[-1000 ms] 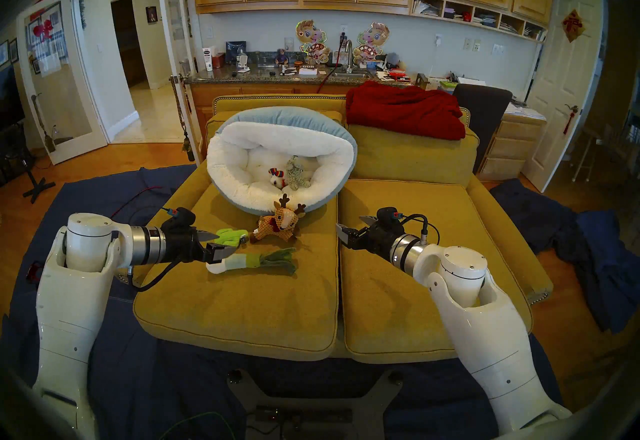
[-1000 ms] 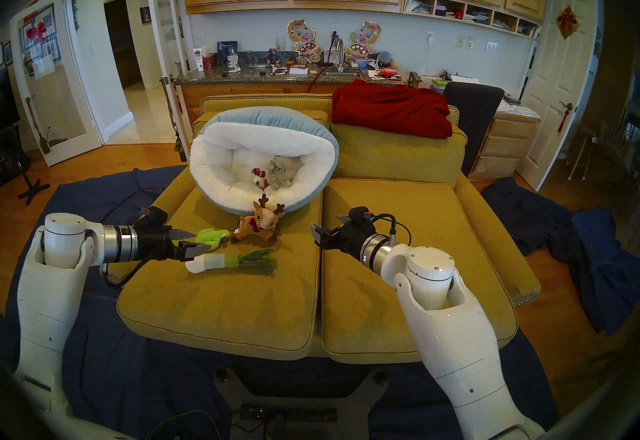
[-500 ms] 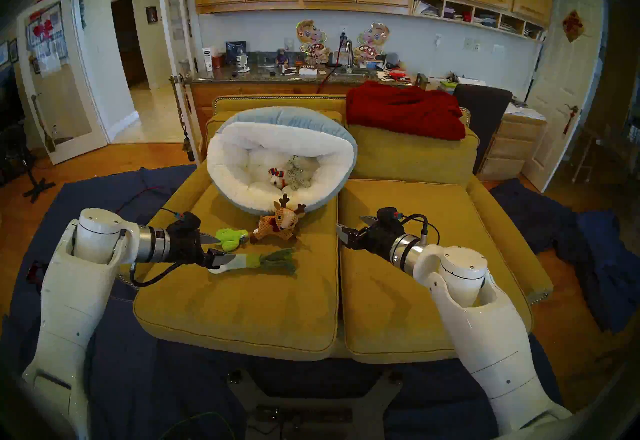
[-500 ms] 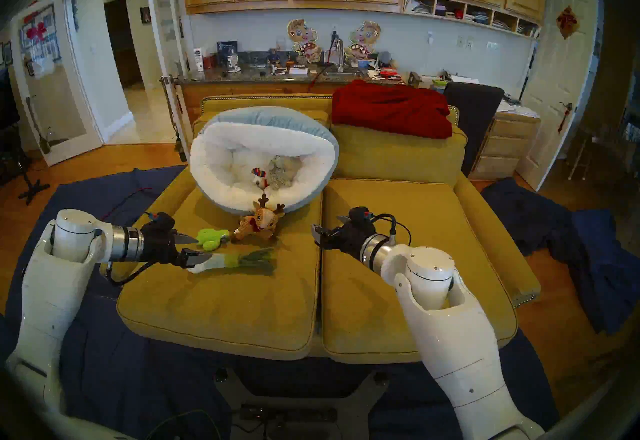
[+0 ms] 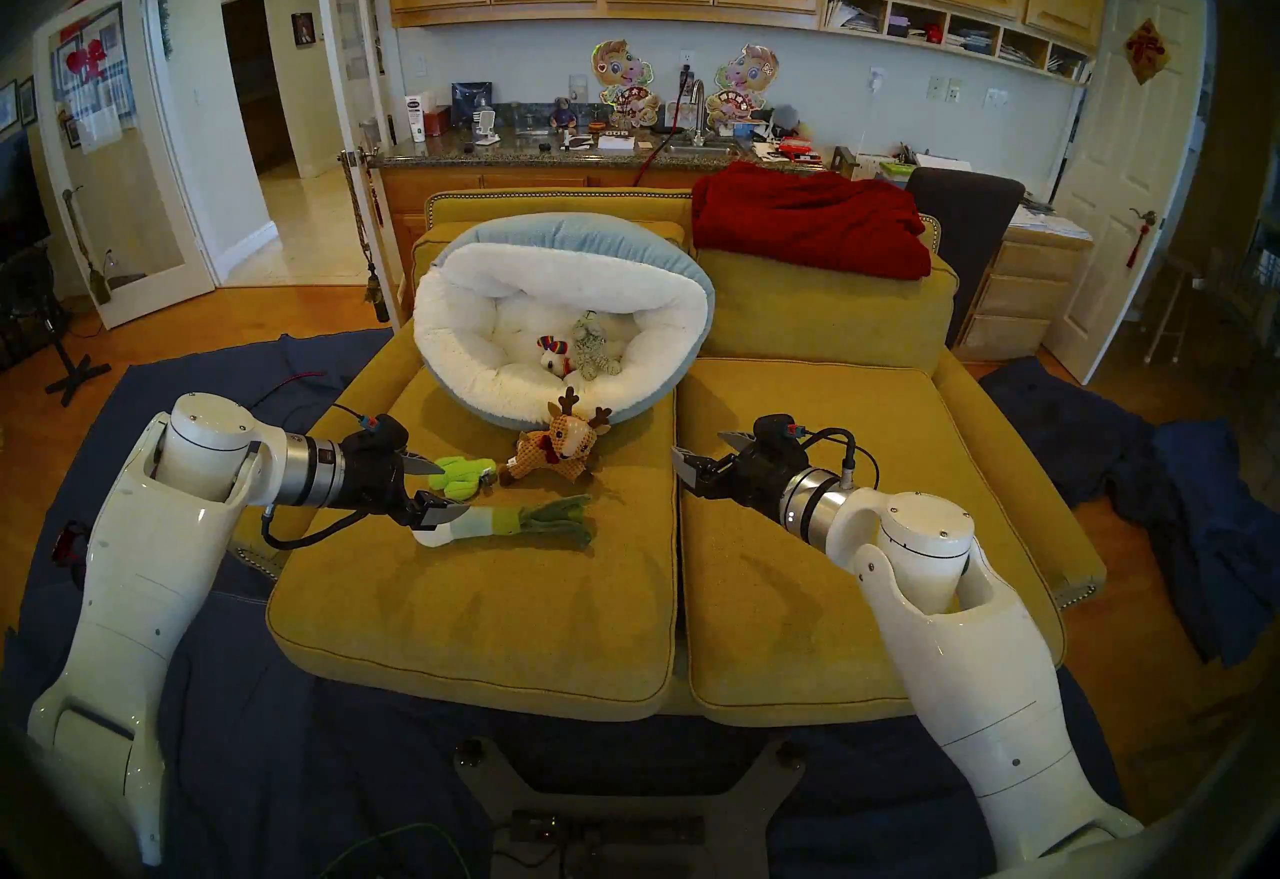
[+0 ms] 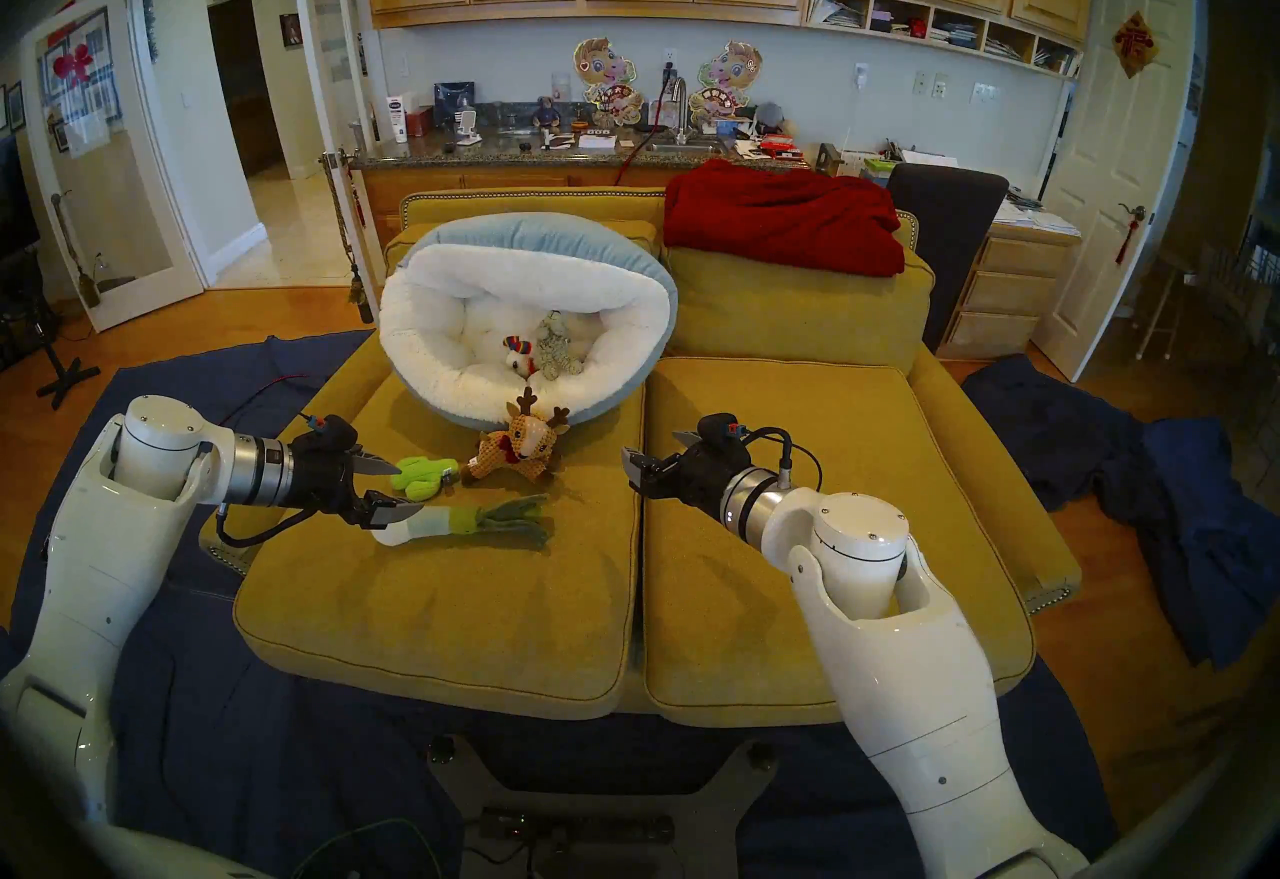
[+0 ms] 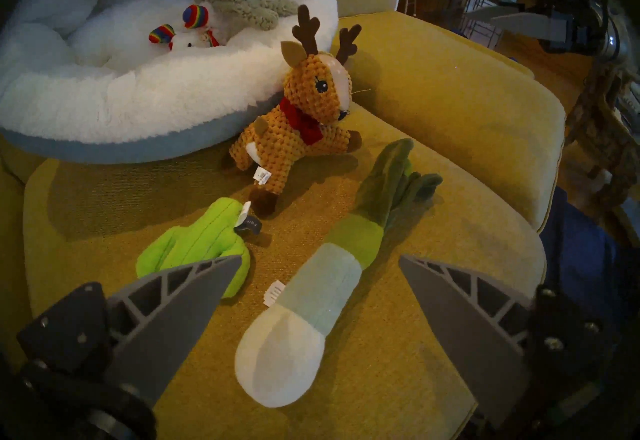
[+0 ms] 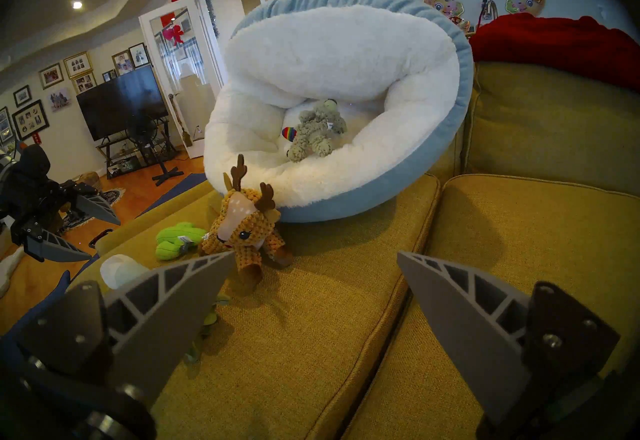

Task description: Put toys into dog bed

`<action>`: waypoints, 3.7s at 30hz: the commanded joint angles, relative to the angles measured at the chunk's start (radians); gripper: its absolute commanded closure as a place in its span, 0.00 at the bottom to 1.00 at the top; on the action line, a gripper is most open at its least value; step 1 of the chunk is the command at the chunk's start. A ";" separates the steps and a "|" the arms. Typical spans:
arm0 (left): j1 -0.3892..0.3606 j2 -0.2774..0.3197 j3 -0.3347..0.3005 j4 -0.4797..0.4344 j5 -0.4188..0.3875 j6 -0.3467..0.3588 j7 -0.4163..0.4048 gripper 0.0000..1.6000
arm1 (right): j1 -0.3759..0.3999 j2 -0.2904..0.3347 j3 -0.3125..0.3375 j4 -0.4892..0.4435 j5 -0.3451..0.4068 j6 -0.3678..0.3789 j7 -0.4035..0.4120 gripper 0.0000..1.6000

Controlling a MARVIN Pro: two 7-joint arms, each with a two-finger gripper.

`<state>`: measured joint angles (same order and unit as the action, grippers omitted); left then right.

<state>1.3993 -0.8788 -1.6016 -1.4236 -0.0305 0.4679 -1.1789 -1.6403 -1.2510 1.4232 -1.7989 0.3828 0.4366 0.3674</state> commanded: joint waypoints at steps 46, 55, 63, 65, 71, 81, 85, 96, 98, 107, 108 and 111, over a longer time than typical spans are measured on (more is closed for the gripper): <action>-0.318 -0.048 0.019 0.155 -0.033 -0.273 -0.116 1.00 | 0.024 -0.007 0.012 -0.026 -0.012 -0.010 0.007 0.00; -0.390 -0.080 0.012 0.170 -0.024 -0.126 -0.076 1.00 | 0.023 -0.008 0.014 -0.029 -0.015 -0.011 0.008 0.00; -0.445 -0.123 0.022 0.211 0.016 -0.074 0.039 1.00 | 0.023 -0.010 0.015 -0.027 -0.016 -0.010 0.010 0.00; -0.464 -0.133 0.029 0.226 0.027 -0.068 0.064 1.00 | 0.023 -0.011 0.015 -0.026 -0.017 -0.010 0.011 0.00; -0.497 -0.160 0.024 0.247 0.056 -0.045 0.136 1.00 | 0.023 -0.012 0.016 -0.024 -0.017 -0.009 0.013 0.00; -0.564 -0.212 0.030 0.323 0.102 -0.018 0.239 1.00 | 0.023 -0.014 0.017 -0.021 -0.018 -0.009 0.015 0.00; -0.581 -0.230 0.032 0.347 0.117 -0.011 0.271 1.00 | 0.024 -0.015 0.017 -0.019 -0.018 -0.009 0.017 0.00; -0.657 -0.276 0.046 0.477 0.166 0.011 0.353 1.00 | 0.024 -0.017 0.019 -0.016 -0.019 -0.008 0.020 0.00; -0.666 -0.281 0.044 0.497 0.173 0.012 0.368 1.00 | 0.024 -0.018 0.019 -0.015 -0.019 -0.008 0.020 0.00; -0.714 -0.300 0.033 0.563 0.192 0.012 0.407 1.00 | 0.023 -0.020 0.020 -0.010 -0.020 -0.008 0.023 0.00; -0.714 -0.302 0.032 0.565 0.194 0.011 0.412 1.00 | 0.024 -0.020 0.020 -0.009 -0.020 -0.008 0.024 0.00; -0.729 -0.310 0.031 0.581 0.198 0.011 0.424 1.00 | 0.024 -0.021 0.020 -0.008 -0.020 -0.008 0.024 0.00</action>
<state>0.7767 -1.1745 -1.5576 -0.8410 0.1733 0.4860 -0.7799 -1.6403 -1.2711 1.4368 -1.7812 0.3629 0.4372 0.3912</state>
